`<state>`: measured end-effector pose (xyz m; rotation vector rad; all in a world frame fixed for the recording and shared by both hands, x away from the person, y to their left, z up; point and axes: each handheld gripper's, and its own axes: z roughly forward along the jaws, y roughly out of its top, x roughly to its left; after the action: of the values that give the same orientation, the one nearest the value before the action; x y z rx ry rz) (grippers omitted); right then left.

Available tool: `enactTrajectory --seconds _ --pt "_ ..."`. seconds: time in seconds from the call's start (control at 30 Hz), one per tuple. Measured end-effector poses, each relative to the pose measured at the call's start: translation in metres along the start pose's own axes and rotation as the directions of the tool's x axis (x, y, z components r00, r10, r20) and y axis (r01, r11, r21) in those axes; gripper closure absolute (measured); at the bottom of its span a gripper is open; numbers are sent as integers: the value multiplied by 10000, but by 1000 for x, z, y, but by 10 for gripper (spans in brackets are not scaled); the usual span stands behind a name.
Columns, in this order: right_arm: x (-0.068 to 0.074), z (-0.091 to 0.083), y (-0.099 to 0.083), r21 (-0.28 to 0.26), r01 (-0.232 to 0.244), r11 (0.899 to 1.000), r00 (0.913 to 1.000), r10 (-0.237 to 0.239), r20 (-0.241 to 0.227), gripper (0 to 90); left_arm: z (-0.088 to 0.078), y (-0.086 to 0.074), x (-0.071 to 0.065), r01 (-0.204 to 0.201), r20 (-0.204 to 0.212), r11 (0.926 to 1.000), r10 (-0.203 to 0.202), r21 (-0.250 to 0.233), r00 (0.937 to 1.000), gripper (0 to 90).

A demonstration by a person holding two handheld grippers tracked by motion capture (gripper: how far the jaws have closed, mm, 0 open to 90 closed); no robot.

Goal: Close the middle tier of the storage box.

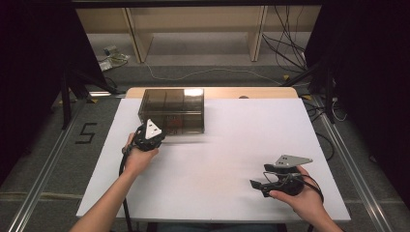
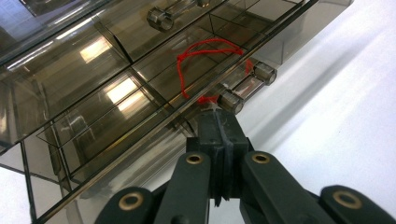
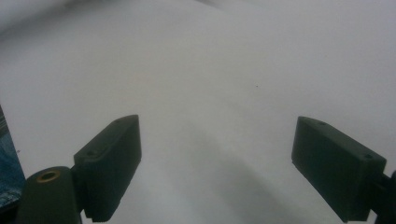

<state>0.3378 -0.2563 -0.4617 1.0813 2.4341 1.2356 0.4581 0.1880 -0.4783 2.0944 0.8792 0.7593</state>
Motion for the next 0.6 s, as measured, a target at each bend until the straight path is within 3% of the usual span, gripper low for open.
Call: enactTrajectory --seconds 0.6 --pt "0 0 0 10 7 10000 10000 -7 14 167 1 2 1 39 -50 10000 -39 4 10000 898"
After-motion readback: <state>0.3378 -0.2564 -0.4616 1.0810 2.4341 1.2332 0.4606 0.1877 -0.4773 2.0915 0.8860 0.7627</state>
